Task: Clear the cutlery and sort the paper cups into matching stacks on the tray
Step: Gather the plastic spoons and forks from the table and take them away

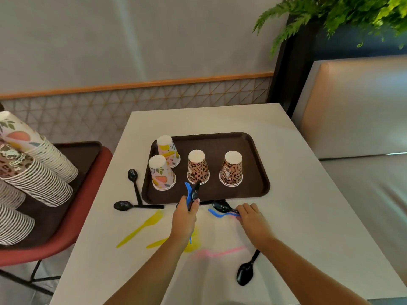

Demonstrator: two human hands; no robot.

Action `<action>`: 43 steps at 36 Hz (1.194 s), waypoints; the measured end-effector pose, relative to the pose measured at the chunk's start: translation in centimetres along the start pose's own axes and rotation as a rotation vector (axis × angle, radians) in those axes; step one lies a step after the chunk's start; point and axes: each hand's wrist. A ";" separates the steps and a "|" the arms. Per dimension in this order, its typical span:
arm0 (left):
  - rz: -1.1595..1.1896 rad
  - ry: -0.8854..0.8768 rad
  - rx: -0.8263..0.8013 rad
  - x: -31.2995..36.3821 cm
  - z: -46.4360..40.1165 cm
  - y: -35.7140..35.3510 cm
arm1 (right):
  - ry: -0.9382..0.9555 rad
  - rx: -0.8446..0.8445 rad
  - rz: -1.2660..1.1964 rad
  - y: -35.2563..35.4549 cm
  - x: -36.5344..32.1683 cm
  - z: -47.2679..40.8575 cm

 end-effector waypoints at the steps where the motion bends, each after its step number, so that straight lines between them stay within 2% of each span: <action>1: 0.006 0.011 -0.003 -0.2 0.0 0.1 | 0.009 0.009 -0.058 0.6 -0.7 0.1; 4: 0.055 0.034 -0.041 0.0 0.4 0.5 | -0.026 0.099 -0.337 1.8 -2.7 -0.4; 12: 0.048 -0.045 -0.276 1.2 0.8 0.7 | -0.262 0.022 -1.015 4.5 -10.4 -1.9; 16: 0.120 -0.037 -0.323 1.9 0.9 1.6 | -0.365 0.050 -1.234 4.3 -12.6 -2.3; 21: 0.078 -0.087 -0.376 1.6 0.7 2.4 | -0.474 0.133 -1.254 3.2 -14.2 -2.7; 26: 0.045 -0.119 -0.385 1.2 0.8 2.6 | -0.568 0.280 -1.420 1.8 -15.7 -2.8; 31: 0.048 -0.117 -0.407 1.5 1.3 2.4 | -0.654 0.345 -1.574 1.5 -16.4 -2.6; 36: -0.028 -0.133 -0.372 1.5 1.5 1.9 | -0.687 0.283 -1.547 1.5 -15.7 -1.9; 43: -0.011 -0.188 -0.326 1.2 2.2 1.0 | -0.515 0.071 -1.429 2.9 -13.9 -0.5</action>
Point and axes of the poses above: each hand's wrist, its own z-axis away from the middle knuckle, its own y-axis out of the back of the hand, x = y × z, and after that the axes turned 15 degrees about -z, right-handed
